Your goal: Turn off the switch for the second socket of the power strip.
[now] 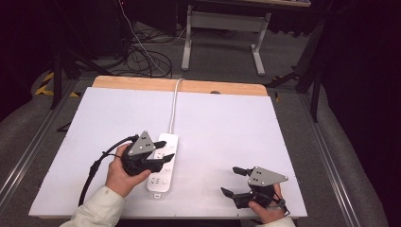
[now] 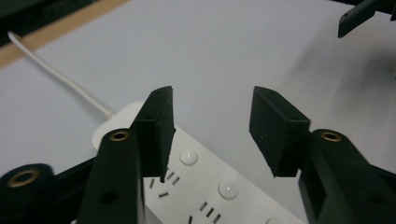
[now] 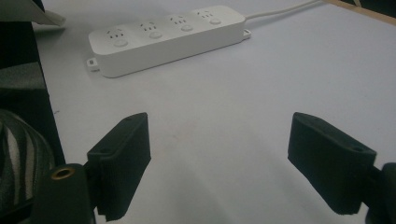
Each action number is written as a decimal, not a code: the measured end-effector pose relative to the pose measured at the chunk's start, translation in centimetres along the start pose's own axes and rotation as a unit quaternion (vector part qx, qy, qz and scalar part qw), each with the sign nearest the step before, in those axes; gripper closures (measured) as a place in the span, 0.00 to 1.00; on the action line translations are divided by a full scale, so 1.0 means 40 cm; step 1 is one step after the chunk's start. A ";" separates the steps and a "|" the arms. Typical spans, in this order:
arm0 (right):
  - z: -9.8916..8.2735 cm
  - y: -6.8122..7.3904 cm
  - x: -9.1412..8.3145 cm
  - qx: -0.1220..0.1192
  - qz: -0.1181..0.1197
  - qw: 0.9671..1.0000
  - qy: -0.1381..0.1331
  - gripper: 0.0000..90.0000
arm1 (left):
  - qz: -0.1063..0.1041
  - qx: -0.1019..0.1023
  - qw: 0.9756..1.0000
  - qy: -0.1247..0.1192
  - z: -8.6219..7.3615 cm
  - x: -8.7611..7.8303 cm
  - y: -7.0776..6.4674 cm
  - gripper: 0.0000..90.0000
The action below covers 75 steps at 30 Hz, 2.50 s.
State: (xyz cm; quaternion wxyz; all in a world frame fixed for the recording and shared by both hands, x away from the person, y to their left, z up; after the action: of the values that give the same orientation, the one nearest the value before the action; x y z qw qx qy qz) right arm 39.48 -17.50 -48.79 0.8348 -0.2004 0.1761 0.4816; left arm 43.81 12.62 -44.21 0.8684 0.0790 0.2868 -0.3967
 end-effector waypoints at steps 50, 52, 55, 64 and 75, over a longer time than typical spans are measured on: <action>-0.001 0.001 0.001 0.000 0.006 1.000 -0.004 0.24 | 0.006 -0.071 0.992 0.107 -0.057 0.130 0.057 1.00; -0.001 0.001 0.001 -0.001 0.006 1.000 -0.003 0.24 | 0.010 -0.067 0.992 0.106 -0.057 0.130 0.059 1.00; -0.001 0.002 0.000 -0.001 0.006 1.000 -0.004 0.24 | 0.013 -0.066 0.992 0.105 -0.058 0.131 0.058 1.00; -0.001 0.002 0.000 -0.002 0.006 1.000 -0.004 0.24 | 0.019 -0.059 0.993 0.099 -0.065 0.137 0.057 1.00; -0.001 0.002 0.000 -0.002 0.004 1.000 -0.002 0.24 | 0.023 -0.044 0.995 0.088 -0.070 0.139 0.055 1.00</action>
State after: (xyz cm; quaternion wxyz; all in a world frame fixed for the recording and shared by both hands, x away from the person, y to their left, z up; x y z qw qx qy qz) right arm 39.40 -17.49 -48.82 0.8330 -0.2006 0.1739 0.4854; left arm 47.10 11.54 -49.82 0.8513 0.0821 0.3776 -0.3549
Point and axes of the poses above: each handheld gripper's, and its own axes: x roughly forward along the jaws, z roughly out of its top, y roughly to its left, the point moved 5 cm from there along x, roughly forward along the jaws, and after that the axes turned 9 degrees about -x, right-handed, at the moved point
